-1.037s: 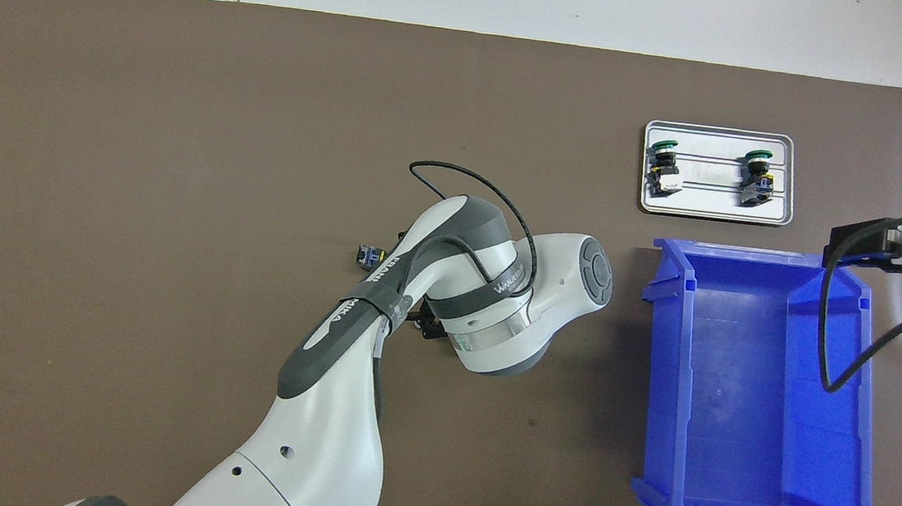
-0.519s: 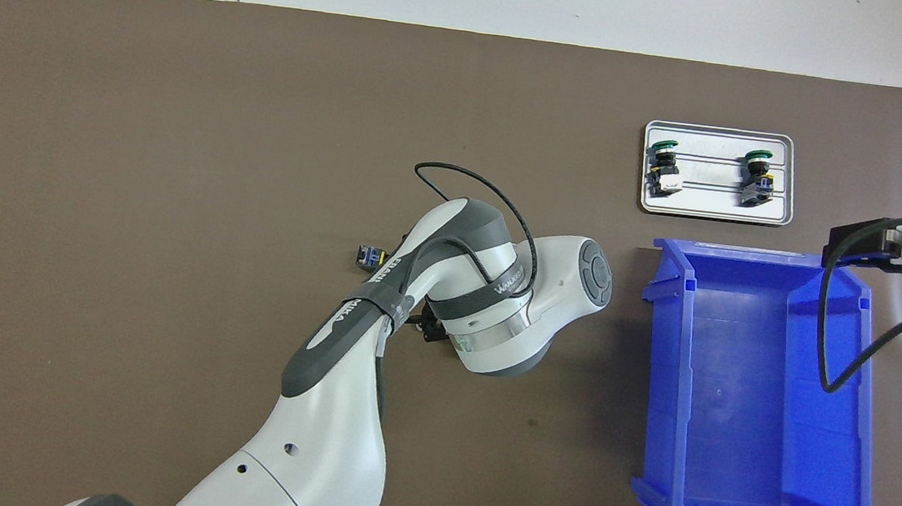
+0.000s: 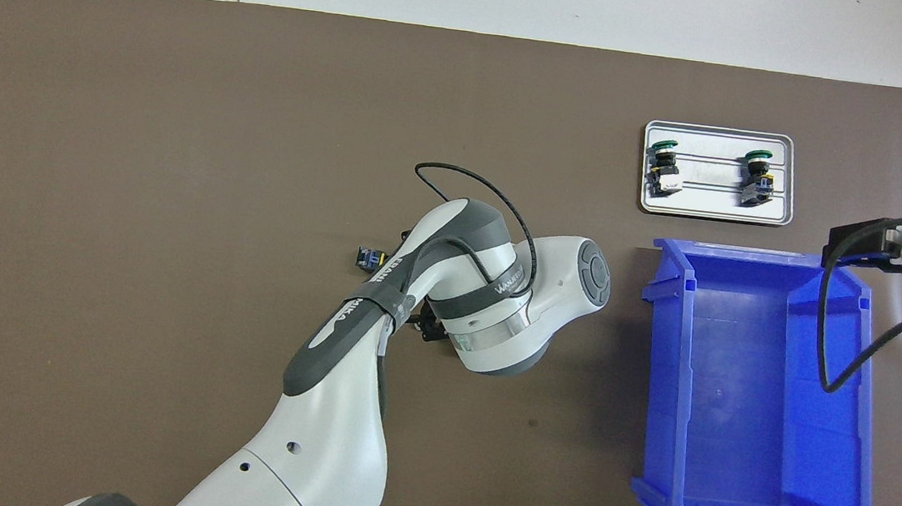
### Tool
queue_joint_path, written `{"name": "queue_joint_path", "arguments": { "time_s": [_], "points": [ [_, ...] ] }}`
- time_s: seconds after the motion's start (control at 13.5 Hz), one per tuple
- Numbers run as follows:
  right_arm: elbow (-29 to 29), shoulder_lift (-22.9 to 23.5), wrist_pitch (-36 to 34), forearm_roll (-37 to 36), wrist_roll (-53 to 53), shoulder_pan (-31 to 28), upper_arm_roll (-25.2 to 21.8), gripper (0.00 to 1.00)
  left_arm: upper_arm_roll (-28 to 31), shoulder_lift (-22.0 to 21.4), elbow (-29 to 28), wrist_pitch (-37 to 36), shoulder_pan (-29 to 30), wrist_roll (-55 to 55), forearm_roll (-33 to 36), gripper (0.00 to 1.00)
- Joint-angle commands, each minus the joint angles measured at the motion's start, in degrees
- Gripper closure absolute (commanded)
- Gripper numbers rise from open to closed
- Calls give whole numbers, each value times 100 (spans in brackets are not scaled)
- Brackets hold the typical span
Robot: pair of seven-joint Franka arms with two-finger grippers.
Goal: Place and press button with both arms
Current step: 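Lower the left gripper onto the green button and close on it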
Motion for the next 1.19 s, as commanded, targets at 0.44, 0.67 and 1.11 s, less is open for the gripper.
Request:
{"name": "queue_joint_path", "arguments": {
  "time_s": [0.44, 0.67, 1.11],
  "points": [
    [47, 19, -84, 113, -110, -53, 29, 0, 63, 166, -83, 326, -15, 53, -223, 4],
    [47, 28, -84, 113, -110, -53, 29, 0, 81, 166, -109, 414, -15, 53, -196, 14],
    [47, 19, -84, 113, -110, -53, 29, 0, 160, 158, -162, 493, 2, 44, -187, 61]
  ]
}}
